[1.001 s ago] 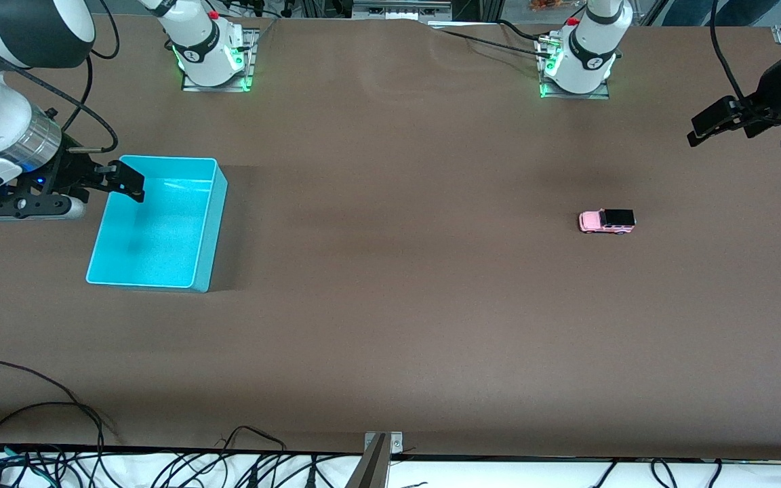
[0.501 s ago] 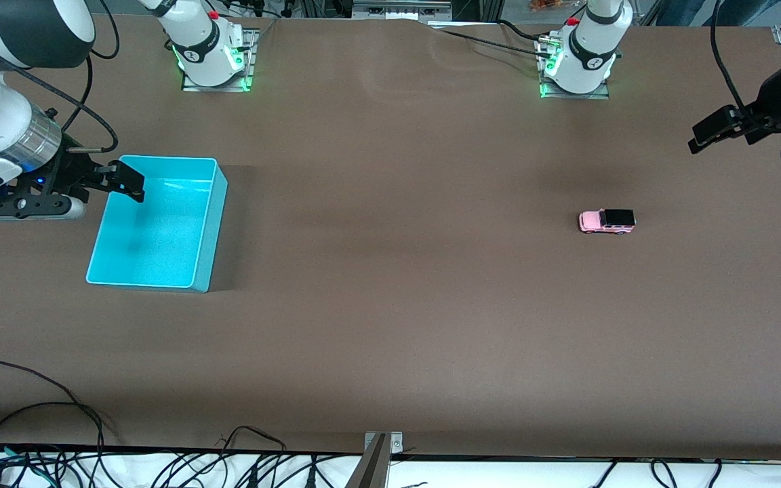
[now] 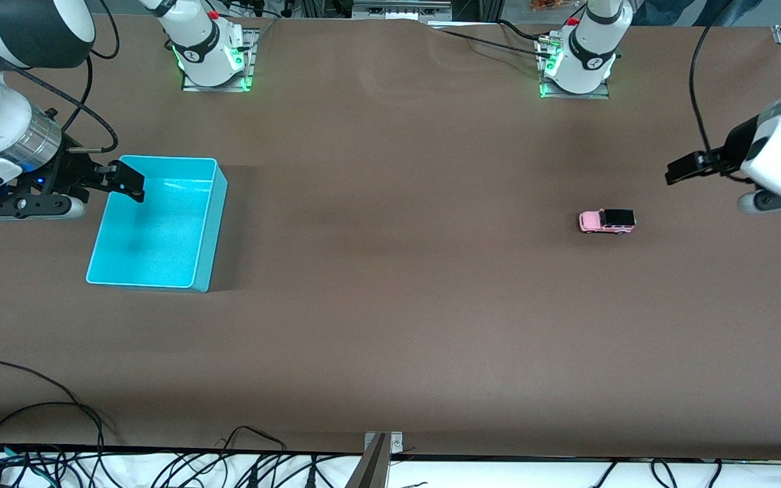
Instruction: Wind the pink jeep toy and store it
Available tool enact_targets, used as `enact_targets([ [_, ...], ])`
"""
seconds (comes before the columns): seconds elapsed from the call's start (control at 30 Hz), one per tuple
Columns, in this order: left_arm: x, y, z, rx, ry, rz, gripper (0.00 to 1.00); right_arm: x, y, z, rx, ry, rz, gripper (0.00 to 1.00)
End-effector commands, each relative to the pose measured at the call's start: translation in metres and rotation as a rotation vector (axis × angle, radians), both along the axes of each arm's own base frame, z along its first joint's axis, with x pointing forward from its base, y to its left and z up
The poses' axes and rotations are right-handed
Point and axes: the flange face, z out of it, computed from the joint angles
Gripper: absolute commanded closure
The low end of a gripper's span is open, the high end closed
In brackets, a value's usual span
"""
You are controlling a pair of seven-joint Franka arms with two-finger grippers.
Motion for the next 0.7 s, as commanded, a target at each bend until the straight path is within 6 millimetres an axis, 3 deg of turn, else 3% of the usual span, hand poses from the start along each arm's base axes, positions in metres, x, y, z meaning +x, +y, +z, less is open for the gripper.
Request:
enact_targets([
  [0.0,0.001,-0.003,-0.038,0.008,-0.011,-0.027,0.0,0.001,0.002,0.004,-0.017,-0.004,0.007,0.0],
  [0.23,-0.01,0.003,-0.094,0.015,-0.038,-0.019,0.0,0.002,0.002,0.004,-0.016,-0.006,0.008,0.0],
  [0.67,-0.012,0.003,-0.103,0.018,-0.033,-0.024,0.0,0.002,0.002,0.005,-0.016,-0.007,0.007,0.0],
])
